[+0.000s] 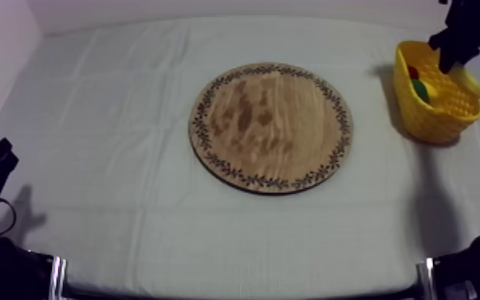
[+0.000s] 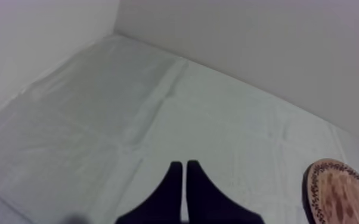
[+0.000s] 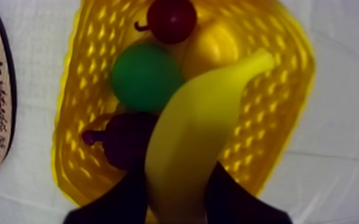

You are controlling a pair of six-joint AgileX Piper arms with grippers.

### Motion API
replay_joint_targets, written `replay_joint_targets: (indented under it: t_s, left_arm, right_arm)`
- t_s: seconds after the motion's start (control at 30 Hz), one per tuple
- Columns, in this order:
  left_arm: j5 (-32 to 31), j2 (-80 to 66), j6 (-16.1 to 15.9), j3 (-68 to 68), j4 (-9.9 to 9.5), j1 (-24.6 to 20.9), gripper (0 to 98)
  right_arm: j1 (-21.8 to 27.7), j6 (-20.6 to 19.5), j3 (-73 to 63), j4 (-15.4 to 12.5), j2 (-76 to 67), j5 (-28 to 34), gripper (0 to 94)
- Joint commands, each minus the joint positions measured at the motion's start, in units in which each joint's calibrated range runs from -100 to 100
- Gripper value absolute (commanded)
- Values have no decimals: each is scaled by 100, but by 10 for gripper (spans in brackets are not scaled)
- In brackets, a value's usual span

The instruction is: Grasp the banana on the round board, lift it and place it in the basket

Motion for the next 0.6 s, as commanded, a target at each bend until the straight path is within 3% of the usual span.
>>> replay_joint_targets:
  t_s: [0.0, 0.3, 0.47, 0.57]
  left_arm:
    - [-1, 0, 2, -1, 1, 1, 1]
    - [-1, 0, 2, -1, 1, 1, 1]
    - [-1, 0, 1, -1, 1, 1, 1]
    - [-1, 0, 0, -1, 1, 1, 1]
  right_arm:
    - [-6, -14, 32, -11, 74, -30, 228]
    - [-56, -56, 194, -64, 424, -296, 249]
    - [-62, -66, 352, -70, 545, -493, 316]
    - [-61, -94, 426, -51, 596, -615, 403]
